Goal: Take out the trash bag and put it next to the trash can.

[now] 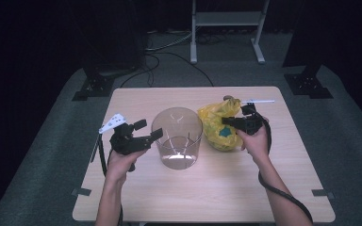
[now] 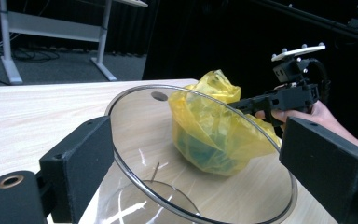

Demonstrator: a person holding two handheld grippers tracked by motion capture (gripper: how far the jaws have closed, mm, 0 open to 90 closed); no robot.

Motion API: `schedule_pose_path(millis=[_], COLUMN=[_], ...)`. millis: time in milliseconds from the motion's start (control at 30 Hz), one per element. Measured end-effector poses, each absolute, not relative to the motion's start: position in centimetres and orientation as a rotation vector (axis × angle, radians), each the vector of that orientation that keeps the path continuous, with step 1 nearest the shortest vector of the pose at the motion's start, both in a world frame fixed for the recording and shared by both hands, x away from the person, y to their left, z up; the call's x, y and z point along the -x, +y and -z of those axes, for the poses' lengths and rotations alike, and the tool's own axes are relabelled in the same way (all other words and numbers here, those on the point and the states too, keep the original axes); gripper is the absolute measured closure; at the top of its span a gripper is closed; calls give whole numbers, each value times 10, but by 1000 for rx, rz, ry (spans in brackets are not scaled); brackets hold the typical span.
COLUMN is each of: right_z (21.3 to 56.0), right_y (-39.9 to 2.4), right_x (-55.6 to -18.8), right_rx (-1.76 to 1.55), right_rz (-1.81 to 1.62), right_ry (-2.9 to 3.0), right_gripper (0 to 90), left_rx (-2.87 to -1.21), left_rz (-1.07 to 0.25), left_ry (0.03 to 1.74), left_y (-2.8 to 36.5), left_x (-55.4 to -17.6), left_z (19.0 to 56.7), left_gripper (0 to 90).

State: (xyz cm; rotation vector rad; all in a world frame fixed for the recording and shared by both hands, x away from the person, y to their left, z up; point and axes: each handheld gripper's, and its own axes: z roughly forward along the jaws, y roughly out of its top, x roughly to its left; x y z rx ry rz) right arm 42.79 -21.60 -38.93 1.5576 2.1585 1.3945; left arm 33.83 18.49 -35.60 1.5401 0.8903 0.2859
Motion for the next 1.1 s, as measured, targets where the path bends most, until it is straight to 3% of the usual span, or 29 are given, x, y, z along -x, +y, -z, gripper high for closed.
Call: schedule_pose_path(millis=[433,1100], right_z=[381,375], right_y=[-217,-252], right_x=[-418,-397], right_rx=[-1467,-1482], right_rz=[-1423,-1544], right_ry=[2141,2084], right_gripper=[452,423], left_rx=[-1543,-1548], left_rz=[-286,-282], left_ry=[896,897], left_y=[184,182], left_x=[-339,-339], left_z=[357,358], left_gripper=[88,89])
